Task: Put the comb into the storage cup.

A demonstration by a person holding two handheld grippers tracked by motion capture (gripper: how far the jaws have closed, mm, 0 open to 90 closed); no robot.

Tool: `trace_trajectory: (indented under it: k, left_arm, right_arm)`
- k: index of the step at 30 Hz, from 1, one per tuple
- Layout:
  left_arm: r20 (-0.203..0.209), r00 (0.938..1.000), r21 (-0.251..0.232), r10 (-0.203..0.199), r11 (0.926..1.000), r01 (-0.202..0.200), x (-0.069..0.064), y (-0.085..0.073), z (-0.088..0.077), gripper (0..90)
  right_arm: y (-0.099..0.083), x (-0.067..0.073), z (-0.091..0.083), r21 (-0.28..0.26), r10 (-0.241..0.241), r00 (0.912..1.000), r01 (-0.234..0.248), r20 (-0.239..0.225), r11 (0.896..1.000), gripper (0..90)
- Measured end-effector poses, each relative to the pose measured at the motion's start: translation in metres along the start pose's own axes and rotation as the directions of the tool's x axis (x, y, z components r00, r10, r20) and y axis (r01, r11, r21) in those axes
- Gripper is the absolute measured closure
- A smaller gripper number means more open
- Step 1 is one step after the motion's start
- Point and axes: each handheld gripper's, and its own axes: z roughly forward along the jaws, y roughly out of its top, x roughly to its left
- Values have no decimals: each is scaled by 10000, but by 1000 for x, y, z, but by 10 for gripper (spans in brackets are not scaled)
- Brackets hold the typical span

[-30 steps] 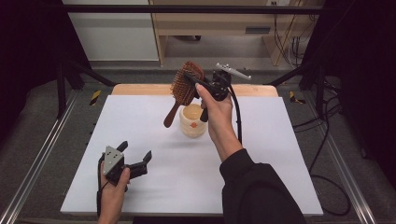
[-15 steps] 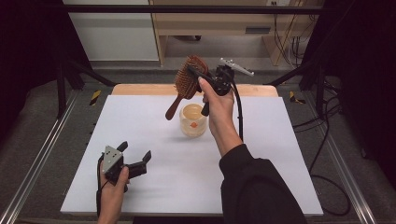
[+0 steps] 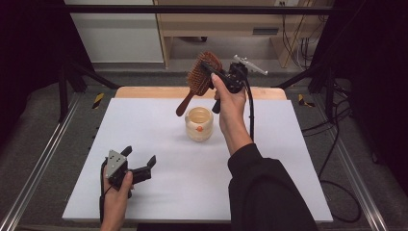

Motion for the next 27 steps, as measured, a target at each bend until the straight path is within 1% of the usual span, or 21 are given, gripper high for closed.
trace_trajectory:
  k: [5,15,21,24,27]
  left_arm:
    - [0,10000,13,-13,10000,13,0,0,0,28]
    - [45,10000,10,14,10000,-14,-1,0,1,28]
    - [131,9999,27,-16,10000,16,-1,0,1,28]
    - [144,9999,23,-60,10000,60,-1,0,1,28]
    - [150,9999,47,-46,10000,46,-1,0,1,28]
  right_arm:
    - [3,-2,-4,-203,131,9997,-127,185,9997,513]
    - [7,-4,-8,-243,37,9996,-30,292,9997,511]
    - [7,-6,-7,-163,-177,9991,183,379,9997,511]
    - [7,-6,-8,-161,-425,9970,436,653,9989,510]
    - [8,-8,-9,-252,-340,9974,357,635,9990,510]
